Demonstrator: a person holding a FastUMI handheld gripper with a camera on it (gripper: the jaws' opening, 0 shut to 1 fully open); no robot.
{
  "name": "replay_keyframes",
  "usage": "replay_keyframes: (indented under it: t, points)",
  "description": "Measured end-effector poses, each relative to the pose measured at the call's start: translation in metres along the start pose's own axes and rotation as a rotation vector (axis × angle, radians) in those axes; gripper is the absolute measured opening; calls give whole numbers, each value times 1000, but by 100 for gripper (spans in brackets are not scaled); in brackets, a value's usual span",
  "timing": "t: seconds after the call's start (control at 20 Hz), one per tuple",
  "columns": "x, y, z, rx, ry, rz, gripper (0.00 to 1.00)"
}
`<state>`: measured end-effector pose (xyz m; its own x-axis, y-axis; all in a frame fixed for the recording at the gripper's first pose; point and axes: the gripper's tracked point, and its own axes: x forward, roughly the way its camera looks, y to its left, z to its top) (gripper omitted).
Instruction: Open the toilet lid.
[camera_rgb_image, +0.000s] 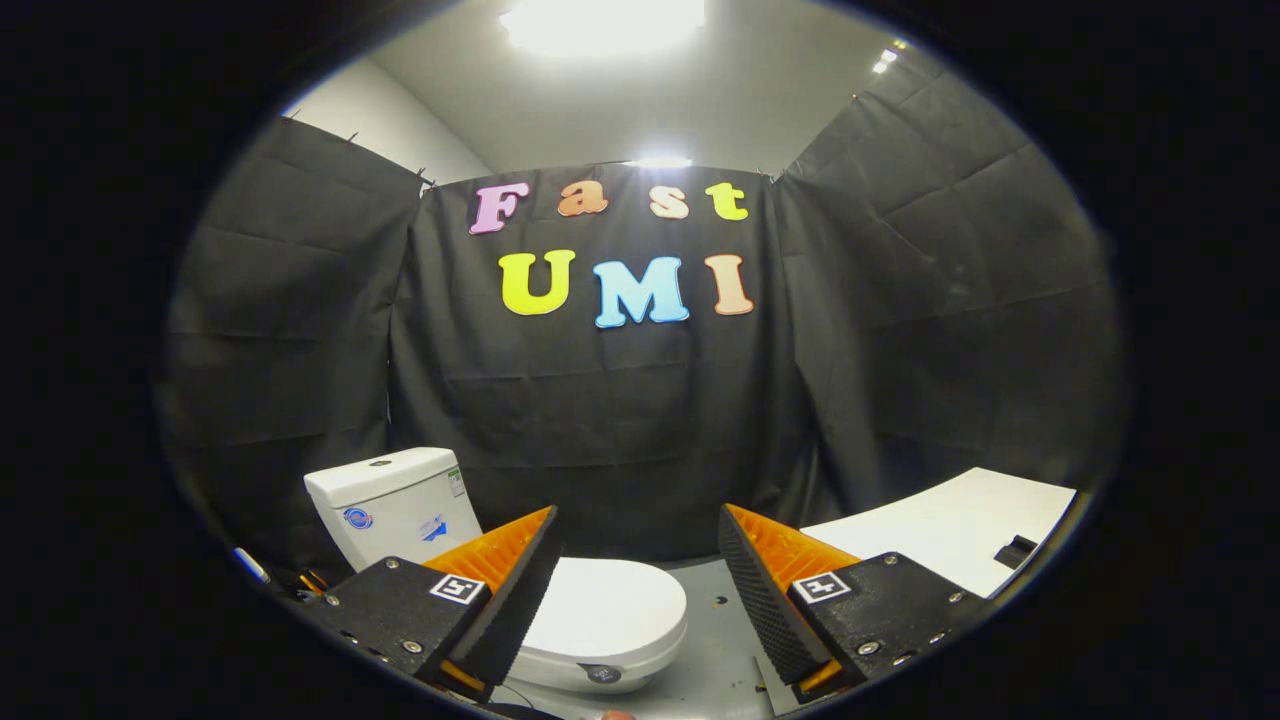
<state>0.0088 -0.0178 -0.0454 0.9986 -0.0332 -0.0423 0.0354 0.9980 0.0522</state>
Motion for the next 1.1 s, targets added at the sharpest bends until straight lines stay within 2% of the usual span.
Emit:
replay_keyframes:
  t: [0.15,0.3,0.45,0.75,0.95,1.1]
  points:
    - [4,1,-17,-11,44,-21,96]
    - [7,-13,-35,-20,101,-101,96]
    - [10,-3,-47,23,121,-88,96]
    - [21,1,-79,285,128,-29,96]
    - [23,-27,-120,413,153,-118,96]
    - [24,-25,-147,477,187,-120,96]
